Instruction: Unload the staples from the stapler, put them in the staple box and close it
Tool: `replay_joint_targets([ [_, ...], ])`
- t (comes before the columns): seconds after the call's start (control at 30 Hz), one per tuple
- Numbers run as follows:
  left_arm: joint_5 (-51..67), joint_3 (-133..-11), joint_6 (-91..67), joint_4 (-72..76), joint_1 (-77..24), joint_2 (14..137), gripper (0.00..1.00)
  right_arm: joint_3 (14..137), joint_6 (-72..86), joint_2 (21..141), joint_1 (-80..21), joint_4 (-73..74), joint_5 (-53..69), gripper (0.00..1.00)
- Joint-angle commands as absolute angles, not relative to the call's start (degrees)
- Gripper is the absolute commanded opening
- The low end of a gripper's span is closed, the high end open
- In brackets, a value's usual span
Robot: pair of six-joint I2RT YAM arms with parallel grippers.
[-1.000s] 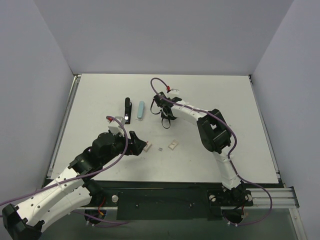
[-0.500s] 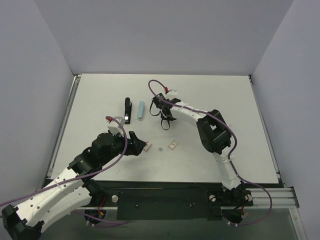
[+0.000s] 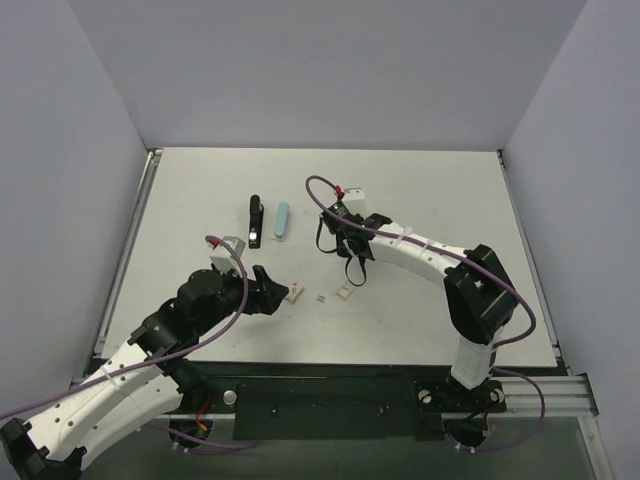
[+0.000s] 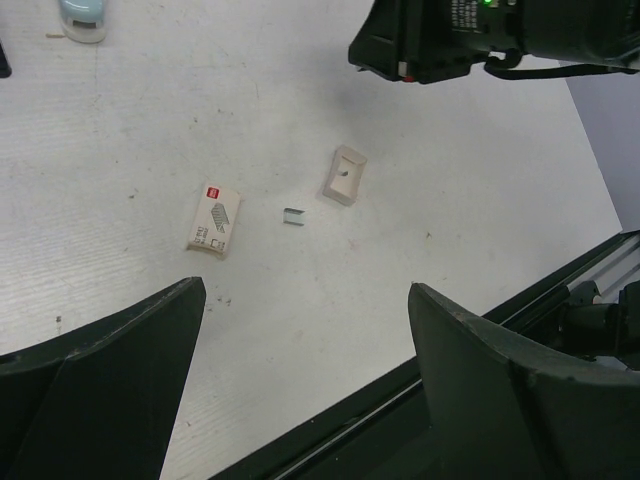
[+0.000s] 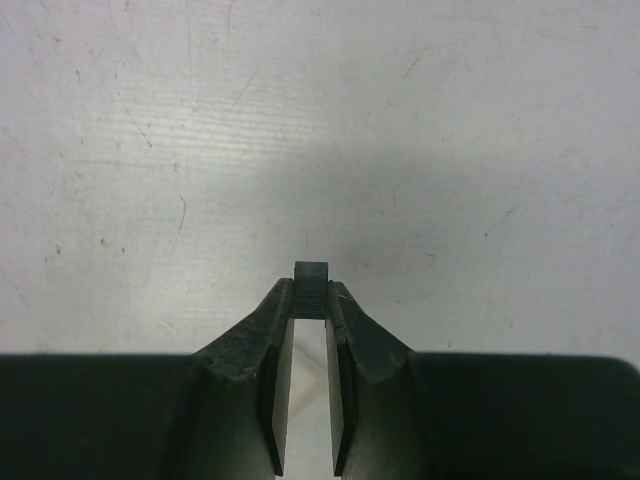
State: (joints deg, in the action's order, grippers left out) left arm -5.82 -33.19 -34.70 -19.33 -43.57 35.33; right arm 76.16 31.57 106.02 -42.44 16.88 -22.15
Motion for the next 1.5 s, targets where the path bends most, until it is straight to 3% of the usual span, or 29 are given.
replay_joint_targets([
  [0.0,-7.29,-35.24,-34.46,-21.35,-43.86,34.37,0.94,71.11,25.41,99.94,-42.19,16.26,-17.41,0.05],
  [0.47,-9.14,-39.99,-31.64,-29.26,-43.86,30.5,0.94,59.51,12.31,93.16,-46.84,12.22,-6.77,0.05],
  [1.47,-8.88,-41.22,-30.67,-32.17,-43.77,29.62,0.94,55.81,7.03,94.22,-47.9,7.91,-4.48,0.07],
])
